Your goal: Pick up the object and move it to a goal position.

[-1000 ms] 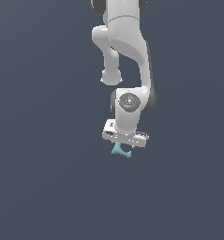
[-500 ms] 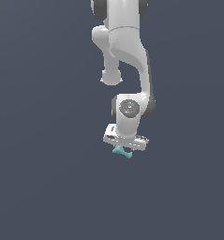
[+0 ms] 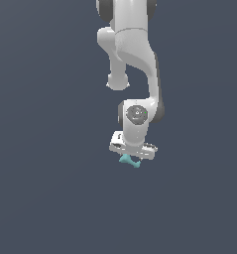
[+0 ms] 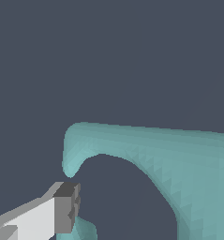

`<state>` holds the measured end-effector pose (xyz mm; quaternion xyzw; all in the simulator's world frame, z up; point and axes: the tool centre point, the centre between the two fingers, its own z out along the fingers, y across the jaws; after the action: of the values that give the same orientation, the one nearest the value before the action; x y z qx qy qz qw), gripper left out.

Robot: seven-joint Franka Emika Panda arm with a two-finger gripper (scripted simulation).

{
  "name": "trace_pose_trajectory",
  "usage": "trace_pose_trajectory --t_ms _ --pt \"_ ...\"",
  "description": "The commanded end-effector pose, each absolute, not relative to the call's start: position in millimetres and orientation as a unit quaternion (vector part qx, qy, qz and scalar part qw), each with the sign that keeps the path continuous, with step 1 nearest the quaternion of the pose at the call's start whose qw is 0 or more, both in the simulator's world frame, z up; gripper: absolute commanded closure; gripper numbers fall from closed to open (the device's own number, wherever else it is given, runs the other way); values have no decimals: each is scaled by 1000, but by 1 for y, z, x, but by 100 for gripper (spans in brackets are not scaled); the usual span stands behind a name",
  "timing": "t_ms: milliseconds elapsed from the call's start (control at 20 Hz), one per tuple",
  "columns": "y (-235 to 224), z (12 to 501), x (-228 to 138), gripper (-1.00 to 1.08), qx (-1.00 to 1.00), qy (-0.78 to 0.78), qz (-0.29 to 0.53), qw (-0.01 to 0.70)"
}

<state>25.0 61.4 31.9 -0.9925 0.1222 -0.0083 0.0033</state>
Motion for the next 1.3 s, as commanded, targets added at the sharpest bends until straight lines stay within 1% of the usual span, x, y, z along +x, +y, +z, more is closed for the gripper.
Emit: trace_pose_trajectory --t_ms 0,300,600,900,1250 --pt "60 33 26 108 -992 123 -9 3" --pt "60 46 24 108 -992 123 -9 3" --pt "58 79 20 108 -992 123 -8 3" --pt "56 134 13 108 -992 124 -7 2" --pt "53 217 4 108 -992 124 -5 2"
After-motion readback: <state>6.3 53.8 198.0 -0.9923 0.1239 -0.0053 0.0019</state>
